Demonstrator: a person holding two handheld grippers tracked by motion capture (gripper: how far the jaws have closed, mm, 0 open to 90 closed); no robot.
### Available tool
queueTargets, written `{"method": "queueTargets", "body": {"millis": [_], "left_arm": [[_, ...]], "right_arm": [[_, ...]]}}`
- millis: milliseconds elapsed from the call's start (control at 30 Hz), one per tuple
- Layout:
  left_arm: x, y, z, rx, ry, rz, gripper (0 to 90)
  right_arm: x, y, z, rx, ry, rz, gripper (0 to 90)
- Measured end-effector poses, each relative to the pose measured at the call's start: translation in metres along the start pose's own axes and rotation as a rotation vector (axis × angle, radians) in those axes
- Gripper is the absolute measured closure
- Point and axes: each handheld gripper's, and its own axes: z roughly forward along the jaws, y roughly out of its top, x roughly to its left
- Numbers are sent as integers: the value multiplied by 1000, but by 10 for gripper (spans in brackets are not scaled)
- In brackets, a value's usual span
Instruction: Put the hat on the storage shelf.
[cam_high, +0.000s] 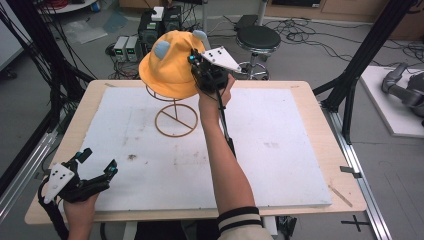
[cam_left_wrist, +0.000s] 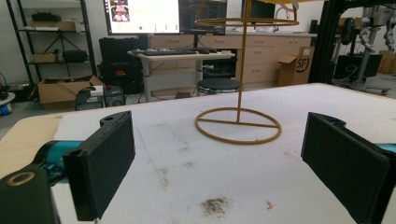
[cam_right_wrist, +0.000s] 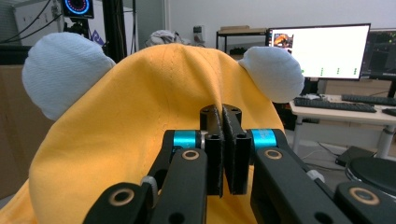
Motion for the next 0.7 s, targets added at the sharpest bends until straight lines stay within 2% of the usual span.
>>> {"method": "queueTargets", "body": {"millis": [200, 300, 400, 700], "left_arm": [[0, -1, 1, 3, -6, 0, 103], [0, -1, 0, 0, -4, -4, 103], [0, -1, 0, 2, -4, -4, 103], [0, -1, 0, 2, -5, -2, 103]], "right_arm": [[11, -12, 10, 27, -14, 3, 887], [15, -16, 13, 48, -21, -15, 887], [17, -18, 13, 44, -19, -18, 887], [23, -26, 21, 92, -19, -32, 878]]}}
